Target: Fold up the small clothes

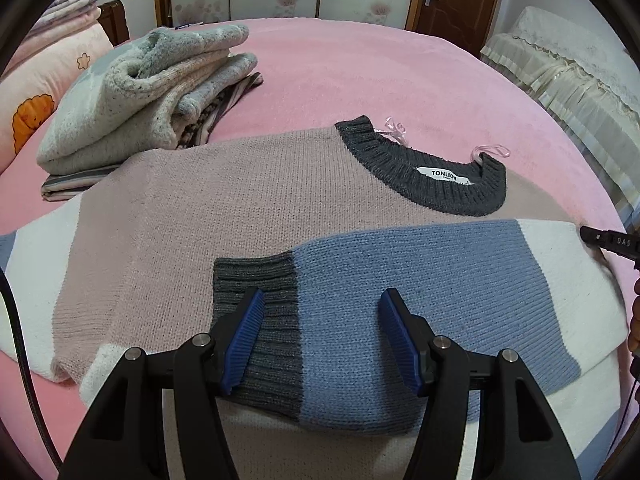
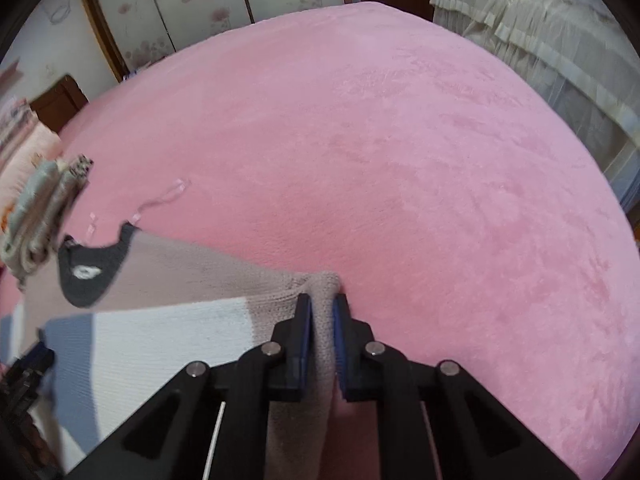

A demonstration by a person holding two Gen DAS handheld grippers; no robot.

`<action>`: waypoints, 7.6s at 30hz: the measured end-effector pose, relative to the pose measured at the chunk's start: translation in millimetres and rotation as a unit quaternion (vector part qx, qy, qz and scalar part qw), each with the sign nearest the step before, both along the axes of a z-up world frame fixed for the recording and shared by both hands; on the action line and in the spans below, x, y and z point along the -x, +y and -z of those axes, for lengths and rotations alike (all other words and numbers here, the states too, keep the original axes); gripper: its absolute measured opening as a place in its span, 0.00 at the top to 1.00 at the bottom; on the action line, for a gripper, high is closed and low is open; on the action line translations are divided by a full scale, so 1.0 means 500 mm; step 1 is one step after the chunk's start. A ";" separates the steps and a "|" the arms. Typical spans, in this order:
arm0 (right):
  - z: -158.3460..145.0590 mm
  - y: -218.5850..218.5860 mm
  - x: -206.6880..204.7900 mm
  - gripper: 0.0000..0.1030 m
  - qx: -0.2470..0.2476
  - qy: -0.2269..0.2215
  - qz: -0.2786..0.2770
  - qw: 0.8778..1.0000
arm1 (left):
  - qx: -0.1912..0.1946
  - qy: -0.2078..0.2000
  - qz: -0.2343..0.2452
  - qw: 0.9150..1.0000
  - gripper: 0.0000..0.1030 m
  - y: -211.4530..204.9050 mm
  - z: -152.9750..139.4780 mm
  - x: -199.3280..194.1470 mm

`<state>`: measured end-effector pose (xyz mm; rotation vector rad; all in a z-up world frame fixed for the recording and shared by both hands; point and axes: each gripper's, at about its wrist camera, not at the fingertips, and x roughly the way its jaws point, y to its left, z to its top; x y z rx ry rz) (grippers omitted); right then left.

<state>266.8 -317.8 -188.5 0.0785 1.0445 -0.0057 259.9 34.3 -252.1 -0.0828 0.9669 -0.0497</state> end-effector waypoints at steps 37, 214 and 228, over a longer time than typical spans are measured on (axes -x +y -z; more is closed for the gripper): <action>-0.003 0.024 0.244 1.00 0.011 -0.026 0.008 1.000 | -0.014 0.018 -0.002 1.000 0.32 -0.002 -0.017 0.061; -0.184 0.226 0.343 0.46 -0.055 -0.097 -0.025 0.993 | -0.049 -0.134 0.343 0.928 0.23 -0.217 -0.113 0.286; -0.142 0.216 0.358 0.46 -0.062 -0.068 -0.028 0.995 | -0.061 -0.133 0.357 0.923 0.23 -0.196 -0.113 0.342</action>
